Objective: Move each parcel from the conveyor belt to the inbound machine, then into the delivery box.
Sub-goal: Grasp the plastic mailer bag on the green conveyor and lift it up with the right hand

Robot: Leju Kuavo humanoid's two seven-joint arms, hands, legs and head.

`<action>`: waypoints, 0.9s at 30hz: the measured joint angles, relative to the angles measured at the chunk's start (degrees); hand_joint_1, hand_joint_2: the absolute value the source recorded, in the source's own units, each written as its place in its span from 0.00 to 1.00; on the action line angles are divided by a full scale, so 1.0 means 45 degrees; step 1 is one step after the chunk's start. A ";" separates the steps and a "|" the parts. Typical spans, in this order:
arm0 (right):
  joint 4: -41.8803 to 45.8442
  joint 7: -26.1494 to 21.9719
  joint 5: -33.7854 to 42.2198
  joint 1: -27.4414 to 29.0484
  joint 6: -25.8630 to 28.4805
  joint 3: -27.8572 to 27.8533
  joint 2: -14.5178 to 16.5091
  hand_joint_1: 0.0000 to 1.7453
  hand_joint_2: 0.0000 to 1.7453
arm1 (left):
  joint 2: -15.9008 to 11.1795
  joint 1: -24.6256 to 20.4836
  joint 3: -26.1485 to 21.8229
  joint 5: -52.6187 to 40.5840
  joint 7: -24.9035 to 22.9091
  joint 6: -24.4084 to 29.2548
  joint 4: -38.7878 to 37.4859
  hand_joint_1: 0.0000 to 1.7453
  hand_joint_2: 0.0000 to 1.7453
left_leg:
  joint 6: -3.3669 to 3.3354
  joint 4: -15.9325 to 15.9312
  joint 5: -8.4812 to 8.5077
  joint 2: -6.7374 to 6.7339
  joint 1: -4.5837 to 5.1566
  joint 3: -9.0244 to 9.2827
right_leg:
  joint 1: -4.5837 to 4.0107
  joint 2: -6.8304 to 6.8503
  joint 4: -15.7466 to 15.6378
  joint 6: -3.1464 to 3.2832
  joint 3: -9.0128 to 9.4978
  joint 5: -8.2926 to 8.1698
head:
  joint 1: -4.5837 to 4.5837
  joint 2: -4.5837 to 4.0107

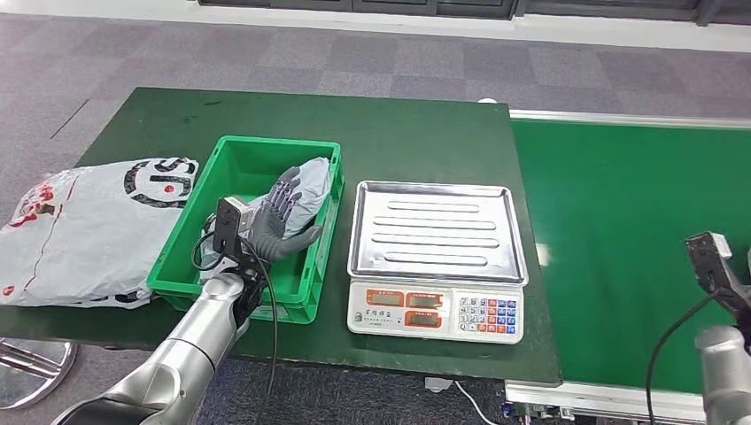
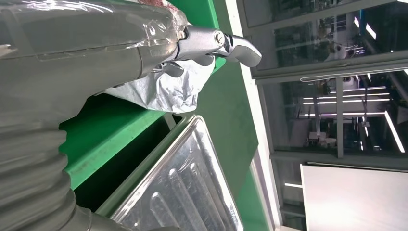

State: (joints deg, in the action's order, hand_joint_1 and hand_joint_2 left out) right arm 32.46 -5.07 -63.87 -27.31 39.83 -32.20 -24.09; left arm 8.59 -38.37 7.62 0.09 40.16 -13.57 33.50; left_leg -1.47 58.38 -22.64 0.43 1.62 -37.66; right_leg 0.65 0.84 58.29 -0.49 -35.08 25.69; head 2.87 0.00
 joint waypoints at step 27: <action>-0.0336 -0.1240 0.0342 -0.0237 0.0046 -0.1537 0.0613 0.00 1.00 | -0.0010 0.0648 -0.0329 0.0243 0.0017 -0.0361 0.1167 0.00 1.00 | 0.0004 -0.0002 -0.0015 0.0014 0.0001 -0.0008 | 0.0001 0.0009 0.0001 -0.0002 0.0002 0.0019 | -0.0002 0.0000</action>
State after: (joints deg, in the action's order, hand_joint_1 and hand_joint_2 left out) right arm 30.95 -10.65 -62.34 -28.38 40.04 -39.11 -21.33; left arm 8.55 -35.45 6.14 1.18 40.24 -15.19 38.75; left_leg -1.45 58.37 -22.70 0.49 1.63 -37.70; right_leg 0.66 0.88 58.29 -0.50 -35.07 25.78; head 2.86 0.00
